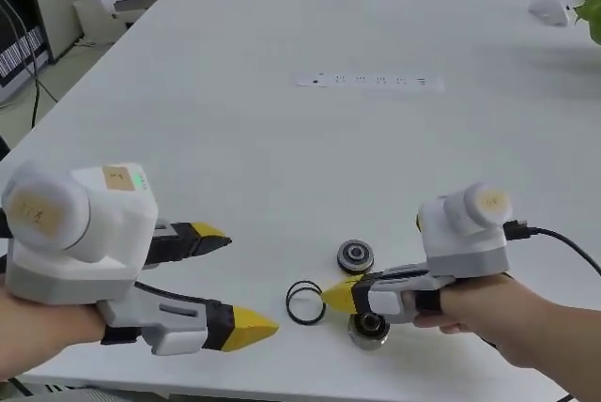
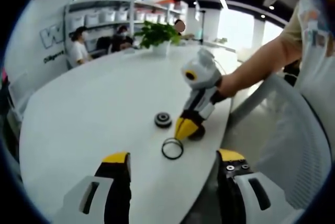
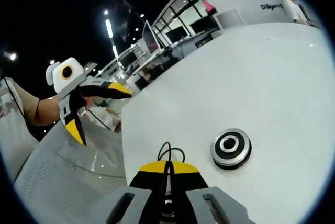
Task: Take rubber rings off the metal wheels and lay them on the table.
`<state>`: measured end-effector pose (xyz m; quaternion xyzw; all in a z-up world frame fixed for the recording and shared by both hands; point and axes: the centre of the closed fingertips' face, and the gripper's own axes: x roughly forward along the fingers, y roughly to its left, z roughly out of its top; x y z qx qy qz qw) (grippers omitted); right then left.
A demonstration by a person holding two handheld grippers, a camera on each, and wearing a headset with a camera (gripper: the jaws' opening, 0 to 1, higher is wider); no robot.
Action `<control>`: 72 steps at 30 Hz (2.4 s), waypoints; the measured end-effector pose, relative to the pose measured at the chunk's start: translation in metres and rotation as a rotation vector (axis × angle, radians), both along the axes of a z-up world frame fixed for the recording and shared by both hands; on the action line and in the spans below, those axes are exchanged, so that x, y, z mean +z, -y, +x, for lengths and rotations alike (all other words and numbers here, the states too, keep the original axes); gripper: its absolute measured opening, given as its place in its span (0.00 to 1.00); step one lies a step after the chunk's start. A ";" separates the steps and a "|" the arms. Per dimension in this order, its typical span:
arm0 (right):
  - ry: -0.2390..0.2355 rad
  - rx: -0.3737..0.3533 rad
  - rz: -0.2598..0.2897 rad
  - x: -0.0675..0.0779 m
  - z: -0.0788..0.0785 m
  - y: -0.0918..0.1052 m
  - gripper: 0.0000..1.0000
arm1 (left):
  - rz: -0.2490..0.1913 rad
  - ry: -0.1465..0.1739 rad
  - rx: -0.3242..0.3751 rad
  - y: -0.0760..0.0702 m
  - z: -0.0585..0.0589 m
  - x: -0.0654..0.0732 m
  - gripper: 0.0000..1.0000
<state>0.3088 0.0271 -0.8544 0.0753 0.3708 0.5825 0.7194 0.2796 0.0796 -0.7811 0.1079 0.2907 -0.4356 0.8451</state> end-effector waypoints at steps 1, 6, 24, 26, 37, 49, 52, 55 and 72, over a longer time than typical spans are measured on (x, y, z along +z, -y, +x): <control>0.012 -0.001 -0.006 -0.001 0.001 0.000 0.00 | 0.001 -0.002 0.000 0.000 0.000 0.000 0.67; 0.026 0.004 -0.018 -0.003 0.001 0.001 0.03 | 0.003 -0.007 -0.002 0.000 0.001 -0.002 0.67; 0.087 -0.001 -0.019 0.003 0.005 0.005 0.22 | 0.002 -0.017 -0.001 0.002 0.005 -0.003 0.66; 0.094 -0.005 -0.015 0.006 0.005 0.006 0.23 | -0.001 -0.019 0.001 0.002 0.007 -0.003 0.66; 0.111 -0.057 0.023 0.022 0.014 0.017 0.25 | -0.012 -0.015 -0.002 0.007 0.015 0.000 0.66; 0.146 -0.128 0.024 0.030 0.030 0.041 0.26 | -0.023 -0.008 -0.013 0.015 0.030 0.001 0.65; 0.148 -0.136 0.020 0.030 0.033 0.045 0.26 | -0.030 -0.007 -0.016 0.018 0.033 0.003 0.64; 0.157 -0.144 0.011 0.030 0.036 0.048 0.26 | -0.020 0.001 -0.032 0.023 0.037 0.003 0.64; 0.211 -0.139 -0.067 0.017 0.043 0.059 0.26 | -0.003 -0.004 -0.069 0.038 0.058 -0.006 0.56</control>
